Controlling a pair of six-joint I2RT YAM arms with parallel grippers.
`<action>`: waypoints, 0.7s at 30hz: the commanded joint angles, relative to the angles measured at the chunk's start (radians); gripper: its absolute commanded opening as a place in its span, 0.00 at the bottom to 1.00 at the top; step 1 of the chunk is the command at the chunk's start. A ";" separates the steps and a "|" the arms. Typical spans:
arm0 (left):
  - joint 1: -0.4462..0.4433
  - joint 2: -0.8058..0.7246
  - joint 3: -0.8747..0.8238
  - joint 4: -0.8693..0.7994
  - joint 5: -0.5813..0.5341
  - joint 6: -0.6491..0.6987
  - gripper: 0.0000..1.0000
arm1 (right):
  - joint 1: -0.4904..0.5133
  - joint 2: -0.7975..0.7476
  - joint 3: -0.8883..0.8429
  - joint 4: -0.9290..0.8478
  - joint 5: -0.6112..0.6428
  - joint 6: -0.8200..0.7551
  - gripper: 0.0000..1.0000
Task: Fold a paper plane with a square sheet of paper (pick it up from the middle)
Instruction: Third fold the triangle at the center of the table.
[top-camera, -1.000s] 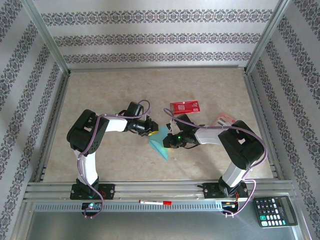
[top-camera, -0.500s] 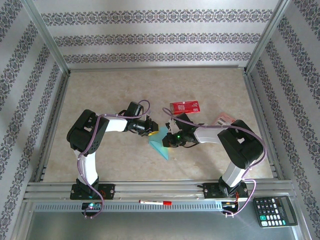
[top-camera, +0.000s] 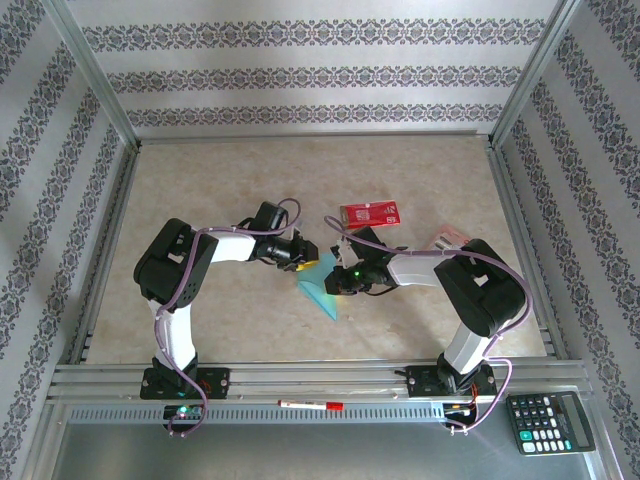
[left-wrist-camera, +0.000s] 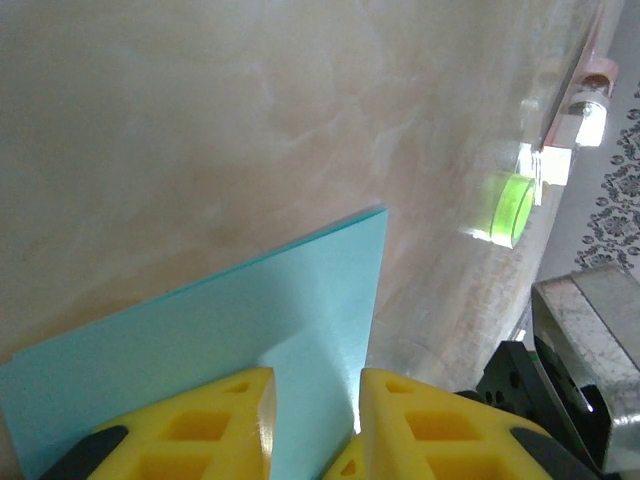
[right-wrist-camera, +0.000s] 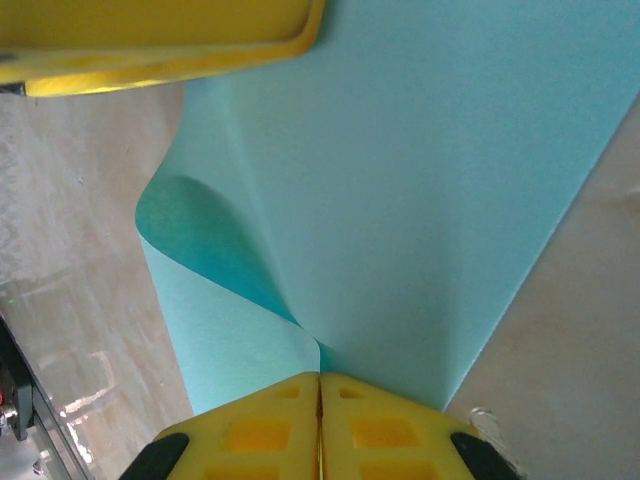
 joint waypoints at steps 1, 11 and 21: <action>-0.007 -0.021 0.023 -0.067 -0.037 0.015 0.32 | 0.011 0.012 -0.005 -0.052 0.043 -0.025 0.09; -0.003 -0.203 -0.047 -0.099 -0.094 0.006 0.47 | 0.025 0.015 -0.019 -0.047 0.059 -0.012 0.08; -0.100 -0.316 -0.222 0.039 -0.072 -0.113 0.14 | 0.029 0.013 -0.027 -0.041 0.064 -0.007 0.08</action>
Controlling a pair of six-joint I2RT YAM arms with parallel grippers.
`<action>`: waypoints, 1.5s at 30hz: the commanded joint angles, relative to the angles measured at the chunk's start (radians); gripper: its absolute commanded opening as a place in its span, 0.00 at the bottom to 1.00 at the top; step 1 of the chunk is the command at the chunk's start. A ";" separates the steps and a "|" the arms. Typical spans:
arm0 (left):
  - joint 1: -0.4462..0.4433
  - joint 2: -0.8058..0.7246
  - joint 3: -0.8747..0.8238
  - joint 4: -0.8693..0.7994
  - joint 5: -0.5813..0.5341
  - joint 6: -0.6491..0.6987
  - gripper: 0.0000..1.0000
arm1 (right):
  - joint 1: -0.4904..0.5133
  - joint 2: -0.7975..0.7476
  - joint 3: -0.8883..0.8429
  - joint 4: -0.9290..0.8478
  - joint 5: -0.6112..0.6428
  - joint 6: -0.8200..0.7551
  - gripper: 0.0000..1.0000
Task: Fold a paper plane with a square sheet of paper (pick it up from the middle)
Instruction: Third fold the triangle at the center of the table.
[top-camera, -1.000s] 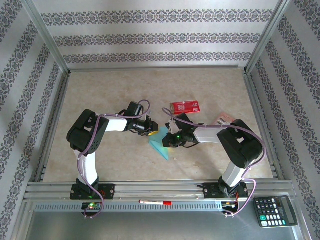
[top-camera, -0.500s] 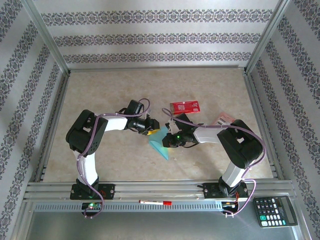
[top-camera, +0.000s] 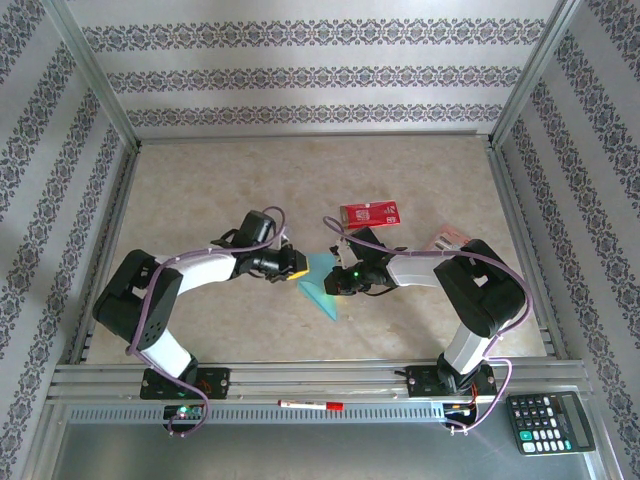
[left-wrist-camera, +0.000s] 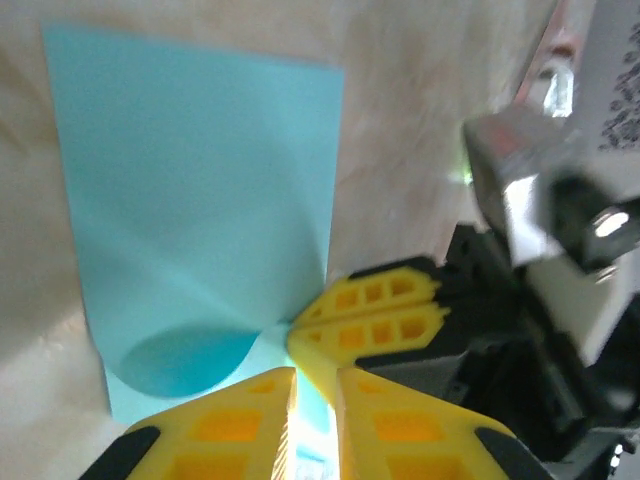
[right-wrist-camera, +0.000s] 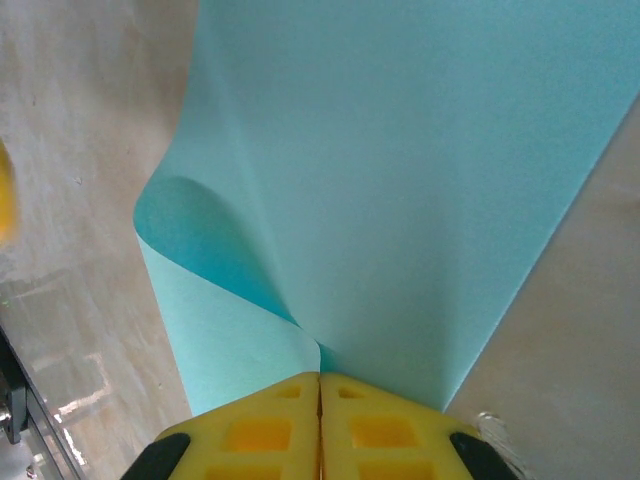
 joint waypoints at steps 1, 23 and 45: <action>-0.060 0.006 -0.005 0.094 0.016 -0.057 0.12 | 0.016 0.014 -0.025 -0.044 0.052 -0.008 0.08; -0.091 0.127 0.055 -0.052 -0.016 0.050 0.07 | 0.018 0.013 -0.029 -0.034 0.053 0.000 0.08; -0.122 -0.045 -0.122 0.151 0.027 -0.039 0.04 | 0.033 0.012 0.006 -0.056 0.045 0.025 0.08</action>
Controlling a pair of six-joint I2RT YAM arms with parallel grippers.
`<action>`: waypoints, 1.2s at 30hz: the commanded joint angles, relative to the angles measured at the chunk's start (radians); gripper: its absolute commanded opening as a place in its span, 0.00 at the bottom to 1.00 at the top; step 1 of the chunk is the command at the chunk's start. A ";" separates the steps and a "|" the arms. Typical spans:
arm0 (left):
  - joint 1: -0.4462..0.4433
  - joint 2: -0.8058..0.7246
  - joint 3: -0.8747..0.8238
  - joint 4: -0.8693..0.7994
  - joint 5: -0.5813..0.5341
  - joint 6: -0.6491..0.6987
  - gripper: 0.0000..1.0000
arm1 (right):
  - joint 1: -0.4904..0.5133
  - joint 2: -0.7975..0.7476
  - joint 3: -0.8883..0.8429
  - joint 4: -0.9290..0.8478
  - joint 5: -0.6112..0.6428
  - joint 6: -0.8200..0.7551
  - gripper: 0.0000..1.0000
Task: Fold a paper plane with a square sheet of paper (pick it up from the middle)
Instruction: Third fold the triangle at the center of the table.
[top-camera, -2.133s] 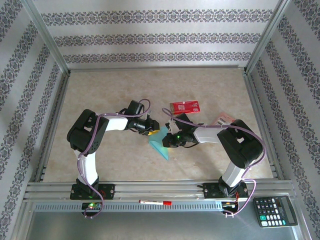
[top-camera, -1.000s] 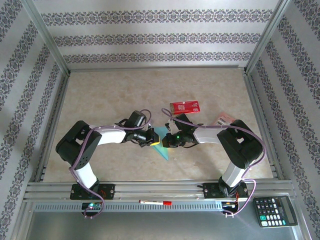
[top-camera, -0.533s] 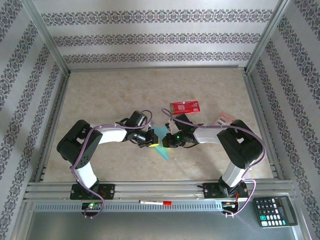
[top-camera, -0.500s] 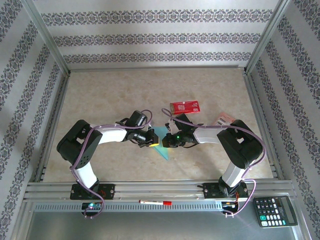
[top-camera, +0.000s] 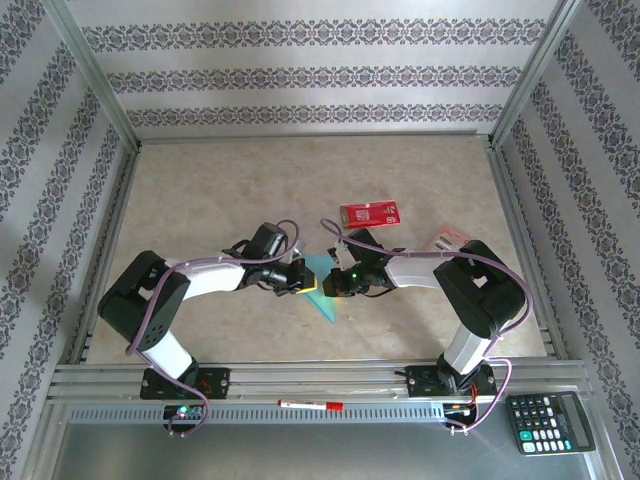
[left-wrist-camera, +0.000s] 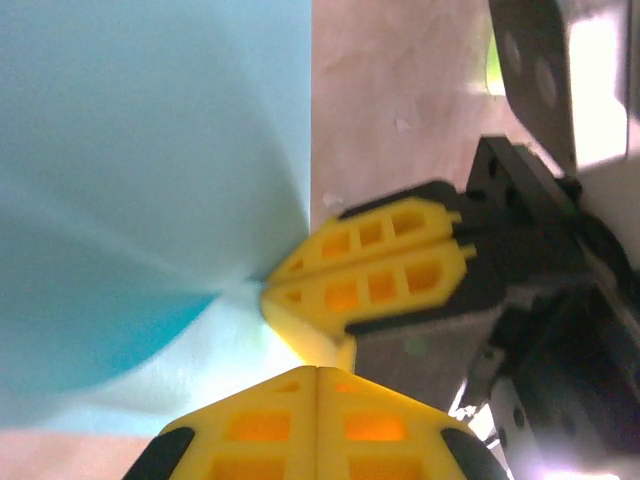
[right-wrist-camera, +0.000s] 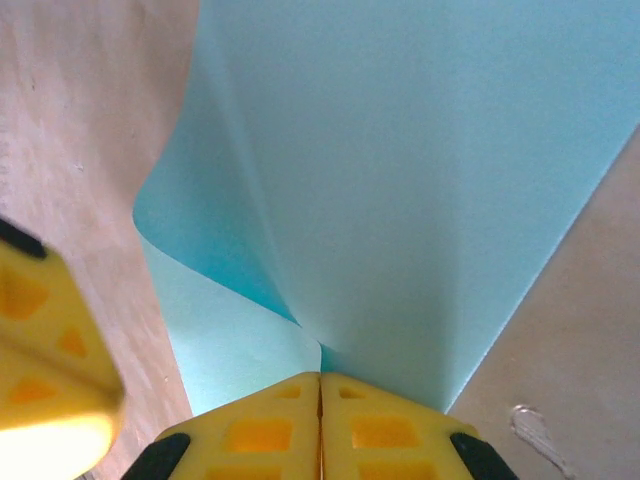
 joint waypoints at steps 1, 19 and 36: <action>-0.039 -0.043 -0.075 0.119 0.019 -0.066 0.04 | 0.016 0.017 -0.001 -0.038 0.042 0.028 0.08; -0.029 -0.165 -0.176 0.116 -0.047 -0.122 0.03 | 0.060 0.102 0.123 -0.001 0.177 0.165 0.08; -0.030 0.008 -0.107 0.228 -0.045 -0.122 0.02 | 0.055 0.153 0.151 0.007 0.160 0.160 0.08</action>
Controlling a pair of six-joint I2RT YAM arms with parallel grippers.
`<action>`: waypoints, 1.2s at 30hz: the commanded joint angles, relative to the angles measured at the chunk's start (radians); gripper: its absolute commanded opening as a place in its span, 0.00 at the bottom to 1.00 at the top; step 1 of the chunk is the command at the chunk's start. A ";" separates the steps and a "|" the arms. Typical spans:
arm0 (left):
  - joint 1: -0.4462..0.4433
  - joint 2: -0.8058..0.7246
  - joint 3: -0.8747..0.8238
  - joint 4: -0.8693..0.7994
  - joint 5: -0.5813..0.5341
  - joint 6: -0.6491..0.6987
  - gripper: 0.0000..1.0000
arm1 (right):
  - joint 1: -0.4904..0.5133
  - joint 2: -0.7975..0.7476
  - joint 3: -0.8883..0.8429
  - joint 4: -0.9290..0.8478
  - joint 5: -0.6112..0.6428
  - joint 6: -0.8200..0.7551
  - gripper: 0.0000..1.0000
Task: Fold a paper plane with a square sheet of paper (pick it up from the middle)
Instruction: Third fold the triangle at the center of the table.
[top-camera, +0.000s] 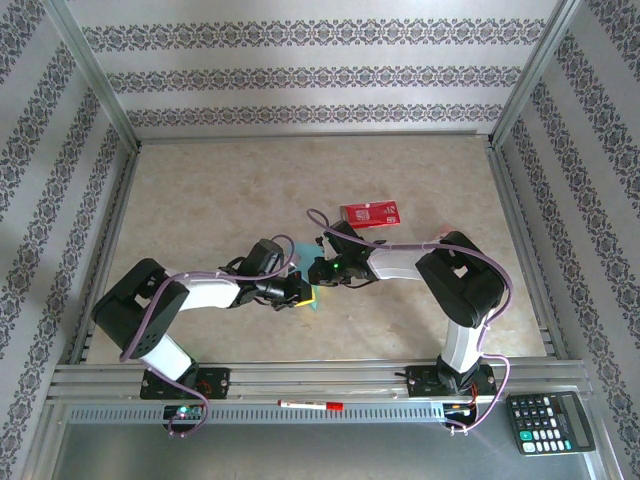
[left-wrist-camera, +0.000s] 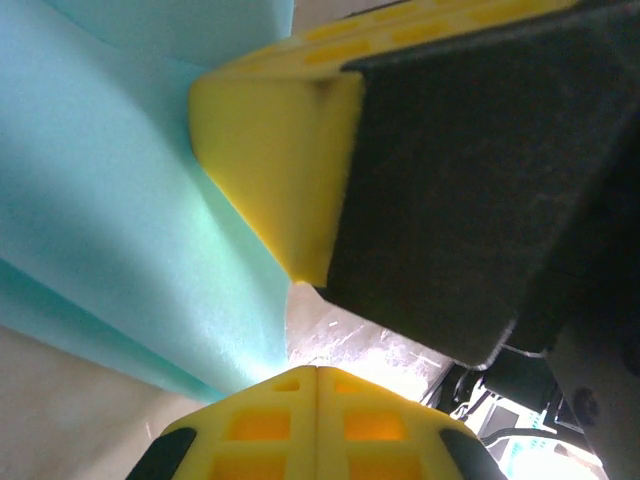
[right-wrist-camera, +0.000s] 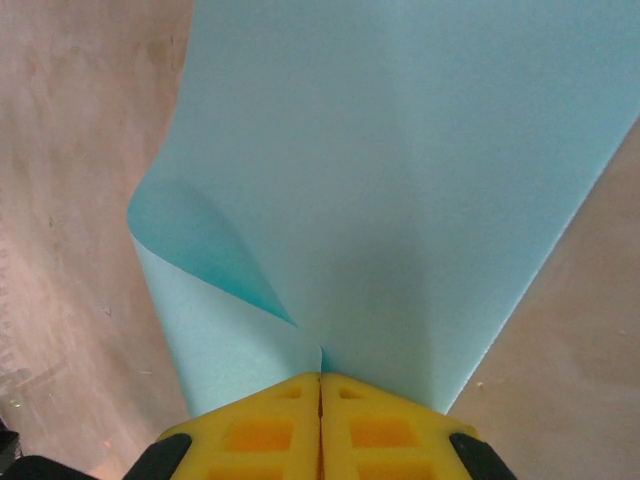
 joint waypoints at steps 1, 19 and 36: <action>0.007 0.032 0.027 0.060 -0.009 0.004 0.02 | -0.003 0.034 -0.008 -0.016 0.037 0.006 0.08; 0.005 0.084 -0.006 0.079 0.034 0.010 0.03 | -0.006 0.045 -0.003 -0.020 0.035 0.009 0.08; -0.023 0.093 -0.005 0.010 0.035 0.054 0.04 | 0.005 0.053 -0.017 -0.023 0.047 0.027 0.07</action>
